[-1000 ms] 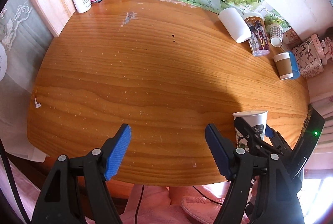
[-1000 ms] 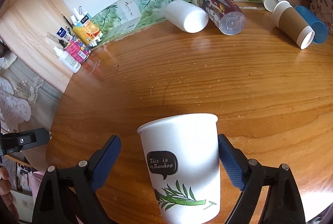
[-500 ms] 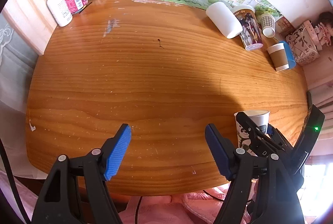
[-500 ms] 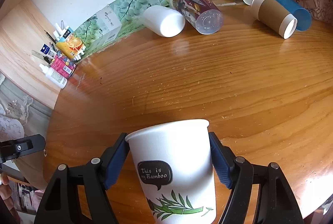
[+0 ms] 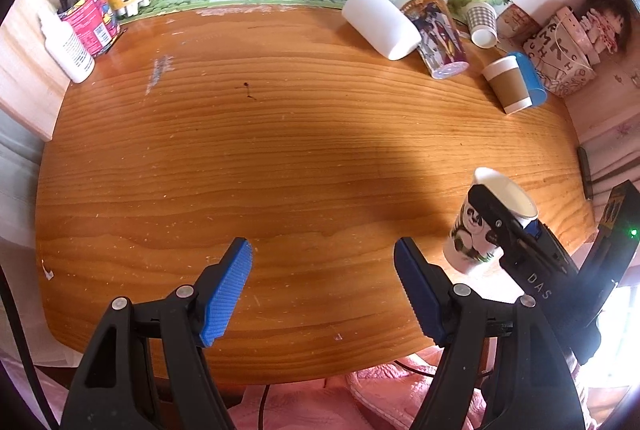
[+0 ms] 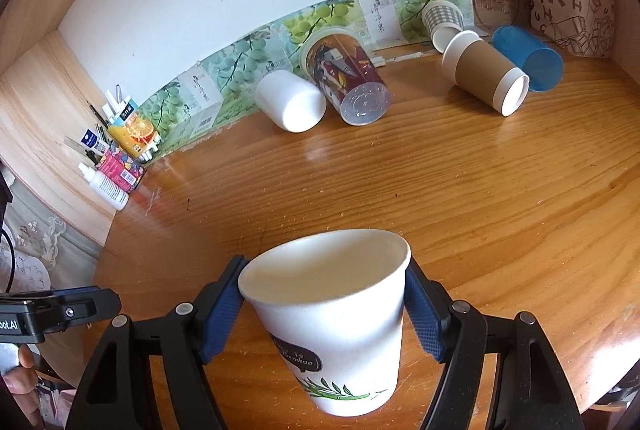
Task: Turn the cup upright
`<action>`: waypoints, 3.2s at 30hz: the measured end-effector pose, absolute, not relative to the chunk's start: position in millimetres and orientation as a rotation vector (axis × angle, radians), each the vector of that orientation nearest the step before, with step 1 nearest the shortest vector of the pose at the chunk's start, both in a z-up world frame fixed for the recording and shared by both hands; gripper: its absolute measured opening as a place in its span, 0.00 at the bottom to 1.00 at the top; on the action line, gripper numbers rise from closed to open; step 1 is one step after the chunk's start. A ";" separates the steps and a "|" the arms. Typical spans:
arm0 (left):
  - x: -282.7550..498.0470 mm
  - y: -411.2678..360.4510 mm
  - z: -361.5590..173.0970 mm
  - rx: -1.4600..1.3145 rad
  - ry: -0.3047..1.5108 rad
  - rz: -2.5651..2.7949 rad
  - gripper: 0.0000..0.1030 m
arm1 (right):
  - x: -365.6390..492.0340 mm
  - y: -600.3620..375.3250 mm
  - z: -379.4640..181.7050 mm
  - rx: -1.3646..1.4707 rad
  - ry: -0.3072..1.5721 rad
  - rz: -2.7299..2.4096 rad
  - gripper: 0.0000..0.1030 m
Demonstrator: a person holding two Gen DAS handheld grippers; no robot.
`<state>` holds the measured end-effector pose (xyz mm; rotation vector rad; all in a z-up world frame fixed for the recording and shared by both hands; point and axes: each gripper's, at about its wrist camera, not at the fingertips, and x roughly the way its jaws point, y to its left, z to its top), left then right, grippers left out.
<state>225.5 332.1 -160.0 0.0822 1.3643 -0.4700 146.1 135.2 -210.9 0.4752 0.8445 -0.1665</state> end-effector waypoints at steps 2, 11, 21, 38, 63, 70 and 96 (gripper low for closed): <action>223.1 327.8 -158.6 0.086 1.359 -0.476 0.75 | 142.5 130.6 -207.1 0.464 0.826 -0.168 0.72; 217.7 321.5 -156.5 0.080 1.355 -0.479 0.75 | 132.8 125.9 -201.4 0.416 0.801 -0.172 0.72; 210.0 324.2 -154.7 0.089 1.348 -0.473 0.75 | 129.1 128.7 -205.7 0.401 0.811 -0.167 0.72; 201.8 316.8 -149.3 0.103 1.354 -0.501 0.75 | 102.5 124.6 -182.1 0.384 0.771 -0.210 0.80; 132.4 228.9 -61.6 0.031 1.154 -0.542 0.82 | 11.1 67.5 -44.4 0.140 0.682 -0.098 0.81; 115.6 214.8 -41.5 0.021 1.073 -0.450 0.83 | -6.1 42.3 -18.5 0.156 0.632 -0.067 0.81; 66.0 182.9 12.1 0.084 0.668 -0.159 0.85 | -15.5 -5.3 -5.8 0.192 0.515 -0.069 0.81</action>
